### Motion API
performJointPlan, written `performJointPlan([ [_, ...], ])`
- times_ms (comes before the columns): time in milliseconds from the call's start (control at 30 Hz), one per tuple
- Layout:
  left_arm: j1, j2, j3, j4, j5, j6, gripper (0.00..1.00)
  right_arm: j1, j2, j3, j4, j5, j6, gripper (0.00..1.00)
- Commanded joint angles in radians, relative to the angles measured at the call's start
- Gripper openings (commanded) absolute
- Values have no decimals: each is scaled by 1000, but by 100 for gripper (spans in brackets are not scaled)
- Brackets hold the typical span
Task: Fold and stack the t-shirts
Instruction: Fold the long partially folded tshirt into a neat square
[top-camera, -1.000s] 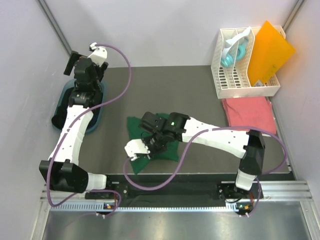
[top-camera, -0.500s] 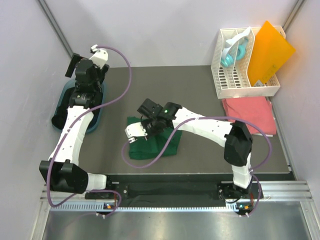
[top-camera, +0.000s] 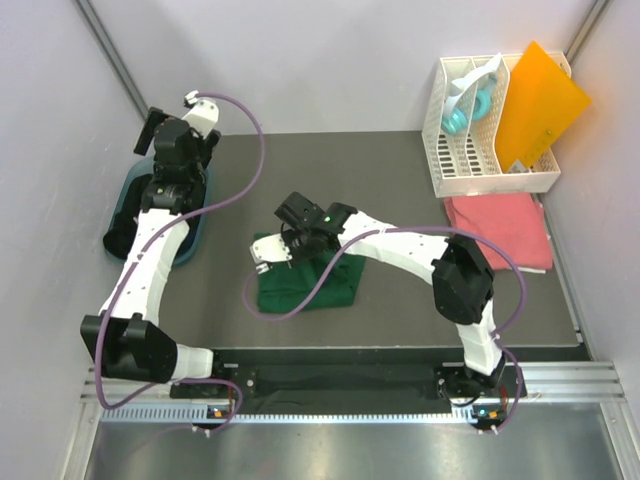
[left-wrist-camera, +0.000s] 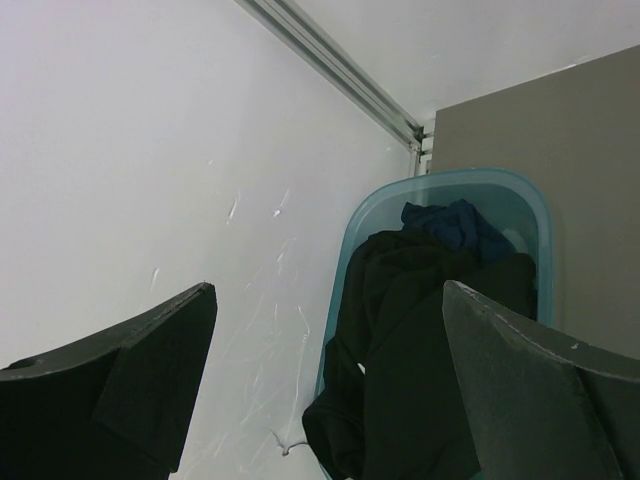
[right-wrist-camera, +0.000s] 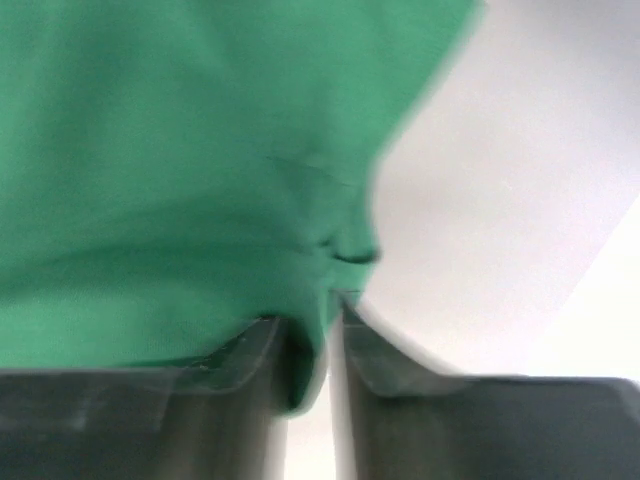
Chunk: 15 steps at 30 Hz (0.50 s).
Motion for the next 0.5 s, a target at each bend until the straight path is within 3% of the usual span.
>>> performJointPlan([
  [0,4,7,-11,56,14,-26,99,-27,-19,-87,325,200,12,44],
  [33,4,10,-14,58,14,-31,99,-32,-38,-151,472,234,15,49],
  [67,4,14,-15,58,15,-33,99,-35,-45,-174,529,257,10,59],
  [167,4,20,-17,55,17,-37,99,-49,-46,-217,712,358,-4,73],
  [367,4,20,-15,47,21,-52,99,-81,-52,-199,811,440,0,79],
  [467,4,19,-18,40,21,-66,99,-101,-88,-185,739,373,41,77],
])
